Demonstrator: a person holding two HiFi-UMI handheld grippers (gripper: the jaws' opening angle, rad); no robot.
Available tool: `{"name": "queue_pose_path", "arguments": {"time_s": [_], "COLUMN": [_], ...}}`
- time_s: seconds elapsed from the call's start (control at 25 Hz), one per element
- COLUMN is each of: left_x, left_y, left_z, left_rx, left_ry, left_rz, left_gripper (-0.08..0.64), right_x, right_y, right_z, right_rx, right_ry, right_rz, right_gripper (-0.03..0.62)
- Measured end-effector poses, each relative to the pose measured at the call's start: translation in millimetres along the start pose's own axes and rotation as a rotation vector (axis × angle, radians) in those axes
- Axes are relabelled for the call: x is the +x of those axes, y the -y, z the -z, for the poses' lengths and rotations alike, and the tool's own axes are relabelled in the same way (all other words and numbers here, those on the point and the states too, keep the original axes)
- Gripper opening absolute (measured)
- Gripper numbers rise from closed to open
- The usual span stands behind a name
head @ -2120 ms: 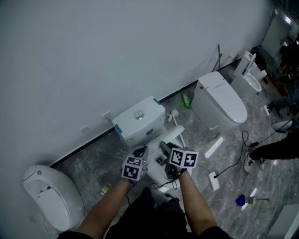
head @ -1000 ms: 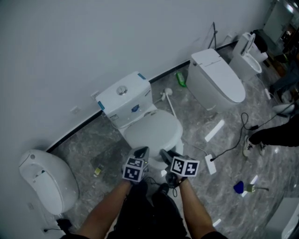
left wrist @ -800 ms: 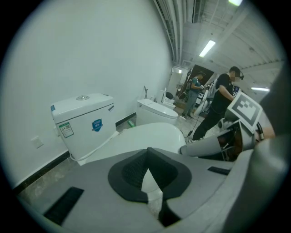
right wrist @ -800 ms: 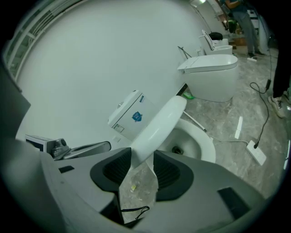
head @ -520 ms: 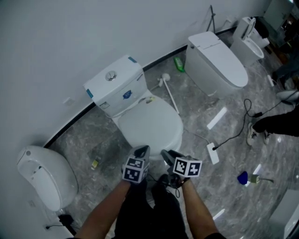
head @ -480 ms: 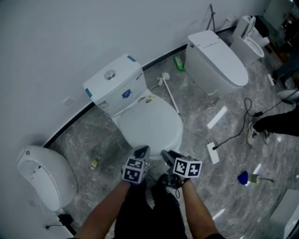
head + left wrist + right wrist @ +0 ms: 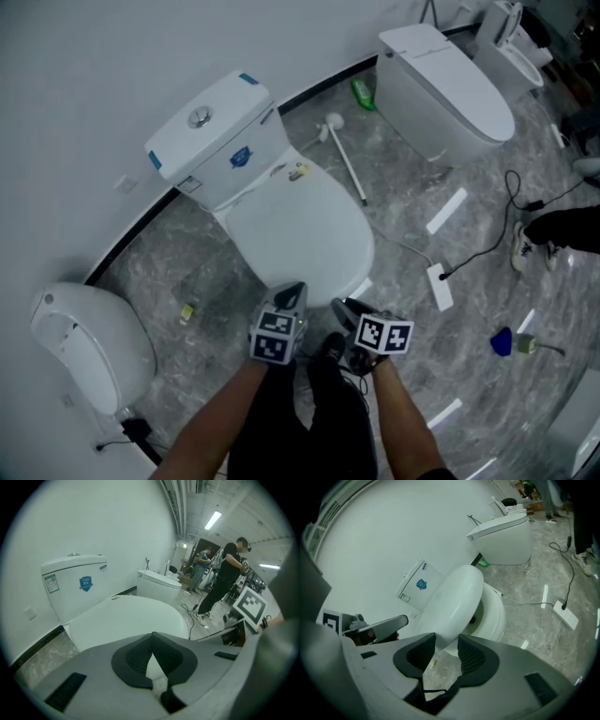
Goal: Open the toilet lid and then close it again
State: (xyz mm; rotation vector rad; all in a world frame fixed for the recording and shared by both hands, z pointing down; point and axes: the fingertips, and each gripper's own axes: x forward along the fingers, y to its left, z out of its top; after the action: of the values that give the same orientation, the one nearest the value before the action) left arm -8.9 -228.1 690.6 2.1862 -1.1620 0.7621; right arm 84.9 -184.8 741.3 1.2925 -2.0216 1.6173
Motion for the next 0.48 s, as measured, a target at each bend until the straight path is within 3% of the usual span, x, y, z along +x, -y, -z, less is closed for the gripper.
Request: {"name": "queue_pose_path", "arguments": {"time_s": [0.12,0.32,0.48], "left_x": [14,28,36], "left_y": [2,3,1], "left_z": [9,31,48], "left_rx": [-0.013,-0.044,-0.052], "left_ry": [-0.001,-0.014,-0.029], "left_rz": [-0.001,-0.008,-0.011], "left_gripper": [0.008,0.008,0.008], "right_x": [12,32,44], "right_y": [20,48,64], "right_z": [11,24,31], "right_rx": [0.008,0.087,0.086], "right_ry": [-0.015,-0.006,-0.013], "right_rz": [0.019,-0.023,-0.038], "right_gripper": [0.15,0.131,0.117]}}
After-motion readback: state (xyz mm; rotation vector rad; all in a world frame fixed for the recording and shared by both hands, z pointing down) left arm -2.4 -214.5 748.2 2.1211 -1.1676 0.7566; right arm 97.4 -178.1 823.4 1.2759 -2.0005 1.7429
